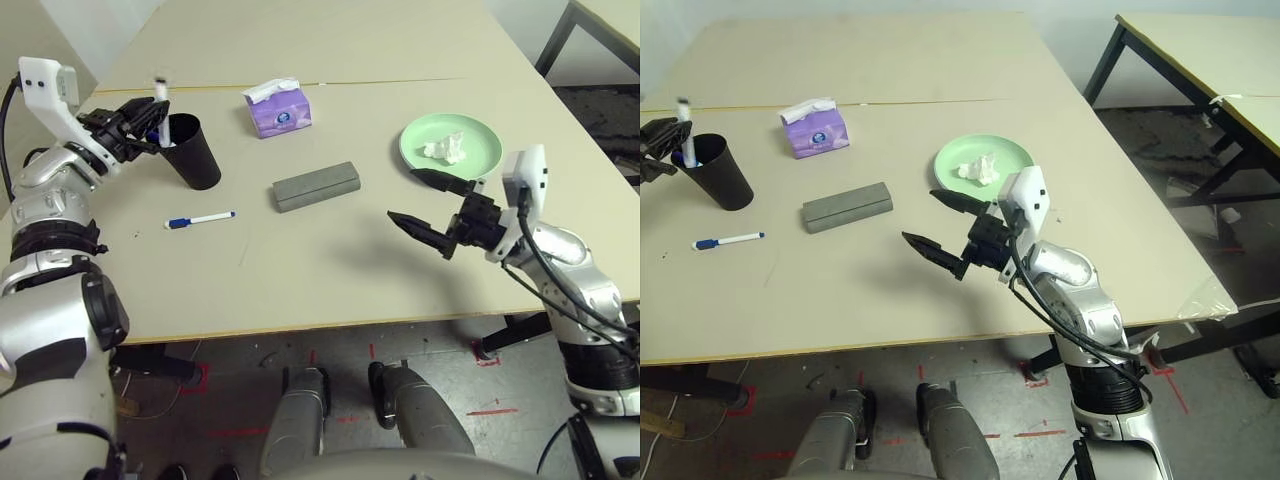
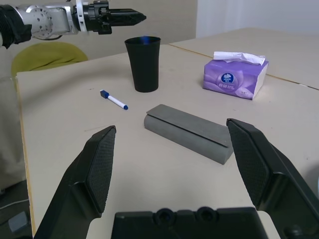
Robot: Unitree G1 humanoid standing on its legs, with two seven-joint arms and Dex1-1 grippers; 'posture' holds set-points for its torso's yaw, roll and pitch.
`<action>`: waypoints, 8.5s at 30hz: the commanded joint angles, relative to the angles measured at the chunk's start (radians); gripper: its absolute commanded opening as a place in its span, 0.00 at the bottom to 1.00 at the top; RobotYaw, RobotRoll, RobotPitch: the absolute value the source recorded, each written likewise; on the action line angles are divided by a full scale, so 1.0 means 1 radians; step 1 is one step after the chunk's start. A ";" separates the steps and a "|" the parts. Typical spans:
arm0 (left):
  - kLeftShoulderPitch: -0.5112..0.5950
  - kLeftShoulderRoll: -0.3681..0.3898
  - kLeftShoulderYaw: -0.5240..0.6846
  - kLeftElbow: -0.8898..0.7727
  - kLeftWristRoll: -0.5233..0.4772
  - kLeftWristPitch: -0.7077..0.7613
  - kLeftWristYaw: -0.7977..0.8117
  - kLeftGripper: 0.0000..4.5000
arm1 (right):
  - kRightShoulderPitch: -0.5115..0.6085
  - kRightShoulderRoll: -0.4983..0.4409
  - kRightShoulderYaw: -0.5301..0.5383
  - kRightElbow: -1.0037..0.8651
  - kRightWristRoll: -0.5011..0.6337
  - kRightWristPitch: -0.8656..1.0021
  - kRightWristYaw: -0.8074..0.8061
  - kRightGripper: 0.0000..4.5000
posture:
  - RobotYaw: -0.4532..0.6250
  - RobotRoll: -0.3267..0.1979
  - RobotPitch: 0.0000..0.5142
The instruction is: Organize and tidy the items on the table.
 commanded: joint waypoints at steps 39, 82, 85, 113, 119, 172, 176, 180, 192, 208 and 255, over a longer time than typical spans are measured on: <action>-0.476 0.282 -1.448 -0.149 0.144 -0.096 -0.725 0.99 | 0.040 0.005 0.109 -0.023 0.000 -0.039 0.185 1.00 | 0.30 0.62 0.41; -0.242 -0.008 -0.905 0.210 0.751 -0.298 -0.471 0.99 | 0.045 -0.027 0.103 -0.102 0.028 0.026 0.133 1.00 | 0.26 0.62 0.37; -0.242 -0.015 -0.892 0.213 0.760 -0.294 -0.476 0.99 | 0.047 -0.029 0.102 -0.101 0.027 0.023 0.133 1.00 | 0.26 0.62 0.37; -0.229 -0.025 -0.839 0.213 0.796 -0.322 -0.479 0.33 | 0.049 -0.030 0.103 -0.101 0.027 0.022 0.133 1.00 | 0.26 0.62 0.37; -0.228 -0.028 -0.828 0.213 0.796 -0.319 -0.481 0.01 | 0.046 -0.032 0.103 -0.101 0.028 0.025 0.134 1.00 | 0.26 0.62 0.37; -0.258 0.144 -0.099 0.058 -0.016 0.123 -0.154 0.01 | 0.016 0.030 0.039 -0.004 0.018 0.021 0.020 1.00 | 0.34 0.62 0.35; -0.237 0.113 -0.091 0.054 -0.010 0.097 -0.124 0.01 | 0.019 0.022 0.028 -0.014 0.024 0.026 0.022 1.00 | 0.33 0.62 0.35; -0.214 0.094 -0.079 0.052 -0.009 0.075 -0.098 0.01 | 0.022 0.016 0.024 -0.015 0.014 0.019 0.012 1.00 | 0.33 0.62 0.35; -0.106 0.064 -0.071 0.032 0.029 0.005 -0.053 0.01 | 0.018 0.012 0.026 -0.015 0.018 0.024 0.016 1.00 | 0.34 0.62 0.35; -0.024 -0.012 -0.006 0.032 0.004 -0.096 -0.024 0.01 | 0.004 -0.006 0.019 -0.035 0.029 0.043 0.025 1.00 | 0.33 0.62 0.31; 0.066 0.215 0.211 -0.070 -0.164 0.058 -0.026 0.99 | -0.121 -0.051 -0.258 0.045 0.142 0.110 -0.154 1.00 | 0.34 0.62 0.37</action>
